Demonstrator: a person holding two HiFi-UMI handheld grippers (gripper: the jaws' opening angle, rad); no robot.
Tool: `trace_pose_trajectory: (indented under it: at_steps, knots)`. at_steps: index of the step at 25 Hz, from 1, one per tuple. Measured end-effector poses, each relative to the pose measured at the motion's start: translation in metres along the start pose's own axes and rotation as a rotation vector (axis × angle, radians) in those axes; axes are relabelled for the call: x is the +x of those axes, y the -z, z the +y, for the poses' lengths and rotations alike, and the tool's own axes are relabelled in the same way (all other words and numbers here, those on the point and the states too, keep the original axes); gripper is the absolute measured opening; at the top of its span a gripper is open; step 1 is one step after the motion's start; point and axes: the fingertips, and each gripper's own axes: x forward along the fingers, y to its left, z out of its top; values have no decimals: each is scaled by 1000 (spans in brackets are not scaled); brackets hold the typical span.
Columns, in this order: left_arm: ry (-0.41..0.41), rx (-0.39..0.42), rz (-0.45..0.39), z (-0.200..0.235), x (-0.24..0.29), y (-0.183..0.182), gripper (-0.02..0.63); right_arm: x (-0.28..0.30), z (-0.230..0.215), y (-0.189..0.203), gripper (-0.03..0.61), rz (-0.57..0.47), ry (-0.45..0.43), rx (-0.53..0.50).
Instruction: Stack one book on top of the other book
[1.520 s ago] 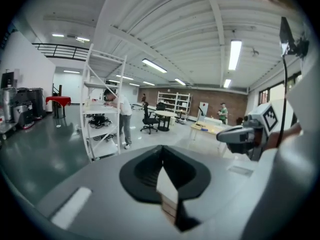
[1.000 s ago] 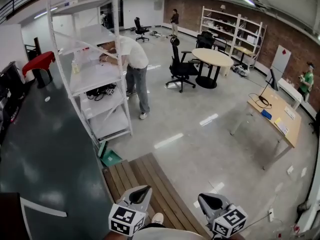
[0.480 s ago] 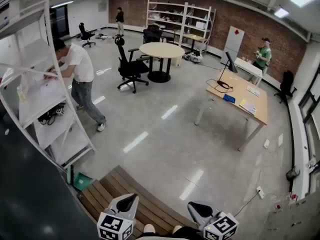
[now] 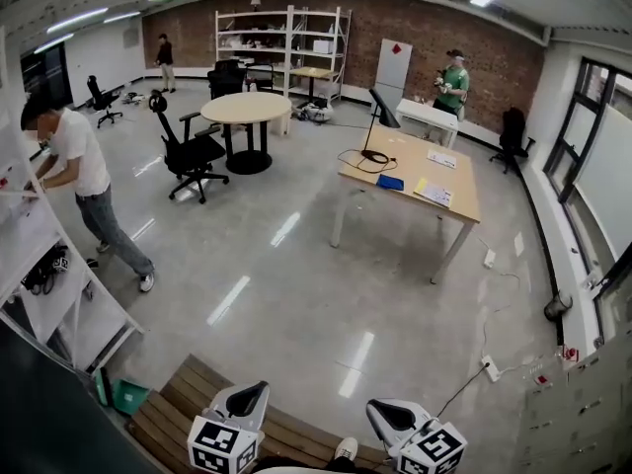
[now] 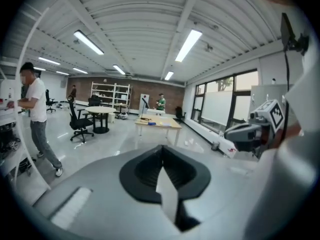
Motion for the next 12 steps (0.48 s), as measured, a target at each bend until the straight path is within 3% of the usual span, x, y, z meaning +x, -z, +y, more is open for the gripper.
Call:
trace_pose_trajectory:
  at_steps: [7,12]
  knots:
    - [86,-16,33,-56,101,13,6,-34,-98,42,2,-38,98,42]
    - [164,39,48,-100,166,2,6,-66,-161,62,2,-38,172,105]
